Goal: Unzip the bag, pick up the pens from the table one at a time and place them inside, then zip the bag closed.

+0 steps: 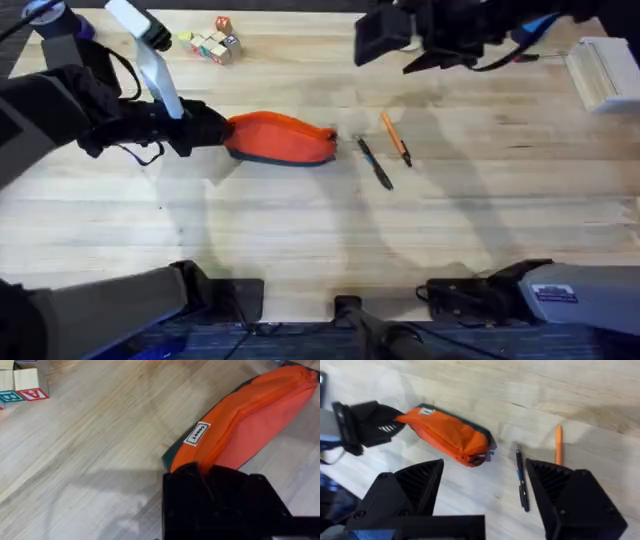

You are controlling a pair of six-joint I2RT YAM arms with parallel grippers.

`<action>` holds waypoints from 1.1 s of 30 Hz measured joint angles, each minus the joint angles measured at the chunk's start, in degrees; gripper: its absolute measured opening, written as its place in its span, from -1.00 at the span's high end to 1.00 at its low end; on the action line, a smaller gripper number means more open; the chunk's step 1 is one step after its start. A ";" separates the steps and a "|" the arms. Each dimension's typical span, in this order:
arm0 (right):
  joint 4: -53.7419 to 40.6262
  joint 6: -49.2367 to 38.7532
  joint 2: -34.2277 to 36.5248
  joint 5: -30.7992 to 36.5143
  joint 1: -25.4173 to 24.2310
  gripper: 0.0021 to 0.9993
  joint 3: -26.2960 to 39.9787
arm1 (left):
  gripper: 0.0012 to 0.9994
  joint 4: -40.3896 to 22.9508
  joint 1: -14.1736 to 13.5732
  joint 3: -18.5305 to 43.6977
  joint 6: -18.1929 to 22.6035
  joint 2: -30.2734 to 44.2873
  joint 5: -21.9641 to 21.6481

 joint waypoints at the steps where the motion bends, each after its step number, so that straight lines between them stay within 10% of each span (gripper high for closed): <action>1: 0.10 0.00 0.00 -1.37 -1.17 -0.99 -0.26 | 0.92 0.00 0.00 0.00 0.02 0.00 0.00; 13: 5.66 1.10 0.00 -14.02 -5.99 -0.99 -10.76 | 0.92 0.00 0.00 0.00 0.00 0.00 0.02; 33: 45.61 24.56 -11.01 -24.06 -5.99 -0.99 -39.29 | 0.92 0.01 0.00 0.00 0.00 0.00 0.02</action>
